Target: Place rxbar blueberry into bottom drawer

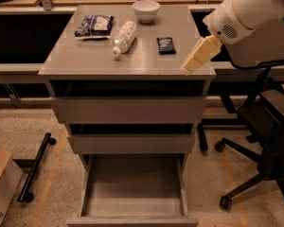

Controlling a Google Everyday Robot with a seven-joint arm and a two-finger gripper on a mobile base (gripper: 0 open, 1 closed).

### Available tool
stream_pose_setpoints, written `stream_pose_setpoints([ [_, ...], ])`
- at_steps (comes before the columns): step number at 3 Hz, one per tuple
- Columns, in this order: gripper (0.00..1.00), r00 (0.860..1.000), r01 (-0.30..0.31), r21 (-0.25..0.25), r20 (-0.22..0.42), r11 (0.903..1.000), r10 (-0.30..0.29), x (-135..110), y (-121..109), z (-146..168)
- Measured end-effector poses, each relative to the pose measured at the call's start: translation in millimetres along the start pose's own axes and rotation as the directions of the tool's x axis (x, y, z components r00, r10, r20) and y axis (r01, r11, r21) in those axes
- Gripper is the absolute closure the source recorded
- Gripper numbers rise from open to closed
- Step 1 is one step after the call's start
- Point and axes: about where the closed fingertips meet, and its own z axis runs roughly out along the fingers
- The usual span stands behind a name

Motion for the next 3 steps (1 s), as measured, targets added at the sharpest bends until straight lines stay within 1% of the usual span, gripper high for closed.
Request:
stream_pose_setpoints([
  [1,0.0,0.997,-0.06,0.027,0.052,0.9979,0.058,-8.3,-32.9,30.6],
  [2,0.0,0.994,-0.099,0.024,0.05,0.9948,0.098,-12.1,-68.4,64.7],
  [3,0.0,0.993,-0.097,0.045,0.071,0.9943,0.094,-20.4,-81.5,59.3],
])
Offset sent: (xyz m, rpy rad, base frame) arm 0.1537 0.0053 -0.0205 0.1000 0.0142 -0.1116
